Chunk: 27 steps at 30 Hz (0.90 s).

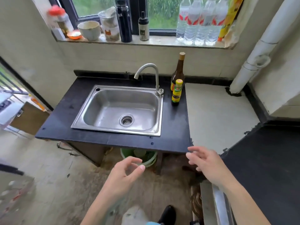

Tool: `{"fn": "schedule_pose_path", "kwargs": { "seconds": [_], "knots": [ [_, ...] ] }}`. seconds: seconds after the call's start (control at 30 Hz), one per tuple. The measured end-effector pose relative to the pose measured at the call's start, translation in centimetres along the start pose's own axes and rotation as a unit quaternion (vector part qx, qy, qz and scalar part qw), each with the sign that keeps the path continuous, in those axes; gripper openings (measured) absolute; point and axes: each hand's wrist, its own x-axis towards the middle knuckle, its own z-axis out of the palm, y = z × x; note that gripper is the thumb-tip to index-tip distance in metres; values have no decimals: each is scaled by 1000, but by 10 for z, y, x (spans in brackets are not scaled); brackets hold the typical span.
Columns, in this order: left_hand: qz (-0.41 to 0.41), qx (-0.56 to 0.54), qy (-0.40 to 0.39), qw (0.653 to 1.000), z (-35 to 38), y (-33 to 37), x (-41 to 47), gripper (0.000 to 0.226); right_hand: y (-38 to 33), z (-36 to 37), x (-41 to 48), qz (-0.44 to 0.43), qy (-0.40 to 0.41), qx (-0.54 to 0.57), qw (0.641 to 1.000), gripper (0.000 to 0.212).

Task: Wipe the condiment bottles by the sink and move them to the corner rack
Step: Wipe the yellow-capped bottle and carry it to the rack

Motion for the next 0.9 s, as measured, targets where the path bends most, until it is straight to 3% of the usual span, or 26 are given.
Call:
{"fn": "schedule_pose_path", "kwargs": {
  "seconds": [0.07, 0.27, 0.47, 0.7, 0.9],
  "knots": [
    [-23, -10, 5, 1000, -1, 2, 17, 7, -14, -6, 28, -12, -6, -1, 1000, 21],
    [-56, -17, 2, 998, -20, 22, 102, 20, -26, -15, 106, 19, -28, -22, 999, 21],
    [-4, -21, 2, 1000, -33, 67, 211, 7, -47, -26, 168, 66, -6, -4, 998, 17],
    [-3, 15, -99, 995, -15, 92, 279, 13, -70, -50, 230, 72, 13, -3, 997, 14],
    [-49, -2, -30, 998, -12, 97, 301, 8, -81, -71, 300, 75, -22, -52, 996, 32]
  ]
}}
